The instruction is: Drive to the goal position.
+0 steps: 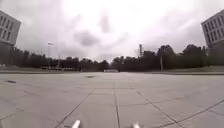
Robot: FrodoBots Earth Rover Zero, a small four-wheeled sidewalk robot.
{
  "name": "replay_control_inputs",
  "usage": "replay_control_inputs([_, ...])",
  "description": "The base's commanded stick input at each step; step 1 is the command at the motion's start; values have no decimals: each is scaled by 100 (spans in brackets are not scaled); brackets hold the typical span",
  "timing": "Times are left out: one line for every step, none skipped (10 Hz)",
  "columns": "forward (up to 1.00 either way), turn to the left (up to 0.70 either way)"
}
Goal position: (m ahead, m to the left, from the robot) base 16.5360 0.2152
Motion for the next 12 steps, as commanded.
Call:
replay_control_inputs([70, 0])
replay_control_inputs([70, 0])
replay_control_inputs([70, 0])
replay_control_inputs([70, 0])
replay_control_inputs([70, 0])
replay_control_inputs([70, 0])
replay_control_inputs([70, 0])
replay_control_inputs([70, 0])
replay_control_inputs([70, 0])
replay_control_inputs([70, 0])
replay_control_inputs([70, 0])
replay_control_inputs([70, 0])
